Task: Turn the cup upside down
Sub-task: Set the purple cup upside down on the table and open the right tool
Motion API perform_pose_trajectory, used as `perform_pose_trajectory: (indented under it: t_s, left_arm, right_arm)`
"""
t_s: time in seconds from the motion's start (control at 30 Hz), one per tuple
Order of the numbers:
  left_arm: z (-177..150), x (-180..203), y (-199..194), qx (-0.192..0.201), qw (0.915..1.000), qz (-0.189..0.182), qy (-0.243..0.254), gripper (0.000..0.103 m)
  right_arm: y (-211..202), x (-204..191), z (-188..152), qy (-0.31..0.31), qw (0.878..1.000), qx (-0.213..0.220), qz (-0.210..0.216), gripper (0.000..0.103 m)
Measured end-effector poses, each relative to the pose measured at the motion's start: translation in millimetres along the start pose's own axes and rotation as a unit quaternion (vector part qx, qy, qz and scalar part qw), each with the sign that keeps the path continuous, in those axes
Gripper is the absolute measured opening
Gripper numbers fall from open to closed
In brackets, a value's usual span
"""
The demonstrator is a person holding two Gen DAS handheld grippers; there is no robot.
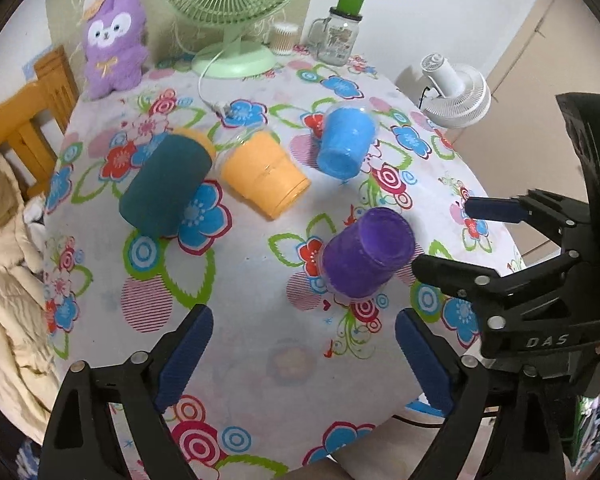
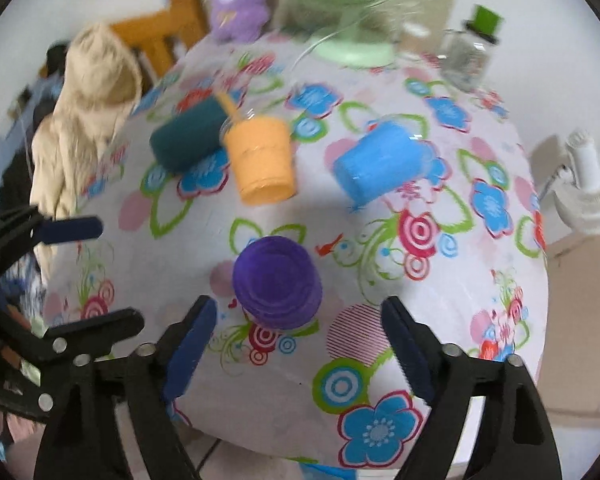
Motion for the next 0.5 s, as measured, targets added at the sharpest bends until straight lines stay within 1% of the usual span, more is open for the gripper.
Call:
perform_pose_trajectory:
  t_s: [0.03,0.13,0.23,0.27,0.33,0.37,0.4,0.47,0.5]
  left_arm:
    - [-0.1,3.0,-3.0,0.002,1.0000,0.004,0.003,0.096]
    - [0.4,8.6,-9.4,0.005,0.9999,0.016,-0.002,0.096]
    - [2.2,13.5,-19.1,0.018,0.9991,0.030,-0.024,0.098]
    - [3.3,14.8,-23.6,0.026,0.9983,0.037,-0.037,0.098]
    - [2.4,16.3,-28.7,0.033,0.9968,0.041,-0.060,0.098]
    - [2.5,19.6,-32.0,0.041,0.9956,0.034,-0.077,0.099]
    - [2.3,22.1,-33.3,0.045,0.9948,0.029,-0.087,0.101]
    - [0.4,27.0,-35.4,0.048,0.9933,0.028,-0.101,0.103]
    - [-1.2,28.6,-36.4,0.049,0.9924,0.032,-0.108,0.103]
  right_arm:
    - [-5.8,4.4,-0.6,0.017,1.000,0.013,0.004,0.095]
    - [-14.9,16.5,-4.7,0.047,0.998,0.034,0.006,0.097]
    - [-24.3,23.2,-9.5,0.059,0.997,0.050,0.007,0.097]
    - [-30.1,26.6,-10.6,0.061,0.996,0.064,0.001,0.097]
    - [-38.2,28.7,-12.0,0.056,0.995,0.082,-0.002,0.098]
    - [-42.4,29.6,-13.1,0.051,0.995,0.089,-0.005,0.098]
    - [-46.4,30.8,-13.8,0.047,0.994,0.095,-0.009,0.098]
    - [-55.2,32.4,-14.2,0.035,0.993,0.113,-0.016,0.100]
    - [-58.0,32.7,-14.1,0.026,0.992,0.119,-0.021,0.102]
Point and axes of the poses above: each gripper's, at about its wrist camera, not at the fingertips, and y roughly the way its jaws point, x to its right, z to its top, the point moved 10 cm from there along y, roughly the way its jaws point, and after that the axes turned 9 degrees about y, right-handed, at the moved point
